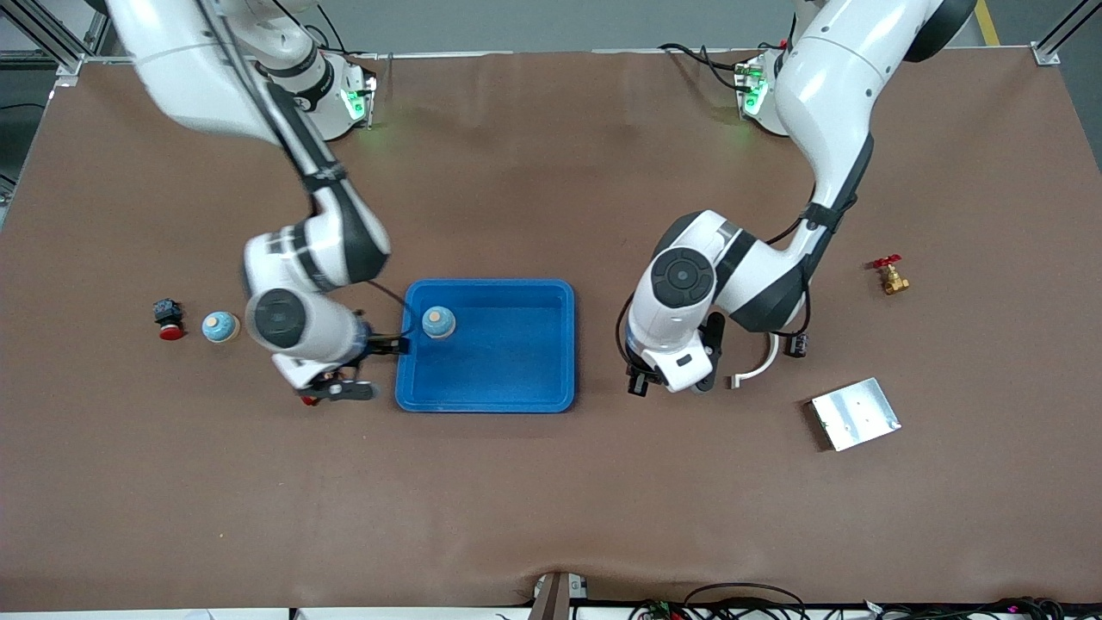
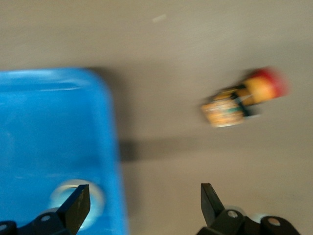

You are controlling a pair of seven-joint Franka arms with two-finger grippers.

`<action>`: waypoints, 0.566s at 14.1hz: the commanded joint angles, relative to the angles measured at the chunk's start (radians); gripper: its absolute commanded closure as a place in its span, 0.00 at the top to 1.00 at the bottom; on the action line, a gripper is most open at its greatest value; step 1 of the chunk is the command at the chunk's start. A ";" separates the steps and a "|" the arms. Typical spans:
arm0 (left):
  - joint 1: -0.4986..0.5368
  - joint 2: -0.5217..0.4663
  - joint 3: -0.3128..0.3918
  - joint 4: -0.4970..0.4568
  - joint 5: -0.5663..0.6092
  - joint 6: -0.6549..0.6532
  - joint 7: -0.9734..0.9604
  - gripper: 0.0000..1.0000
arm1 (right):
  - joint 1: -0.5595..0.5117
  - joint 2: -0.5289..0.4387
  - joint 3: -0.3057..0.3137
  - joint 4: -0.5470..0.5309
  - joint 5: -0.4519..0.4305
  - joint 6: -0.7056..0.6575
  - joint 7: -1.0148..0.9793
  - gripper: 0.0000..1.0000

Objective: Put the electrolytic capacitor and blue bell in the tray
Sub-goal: 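Carry the bell over the tray while the left gripper lifts the capacitor, then lower the capacitor into the tray while the right gripper releases the bell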

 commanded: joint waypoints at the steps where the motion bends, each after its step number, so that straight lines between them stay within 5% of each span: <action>1: -0.106 0.088 0.055 0.157 -0.022 -0.070 -0.086 0.00 | -0.125 -0.044 0.015 -0.028 -0.034 -0.062 -0.148 1.00; 3: -0.157 0.108 0.080 0.173 -0.028 -0.069 -0.140 0.00 | -0.194 -0.041 -0.002 -0.036 -0.109 -0.059 -0.277 1.00; 8: -0.259 0.235 0.101 0.352 -0.031 -0.070 -0.276 0.00 | -0.262 -0.041 -0.070 -0.184 -0.122 0.143 -0.601 1.00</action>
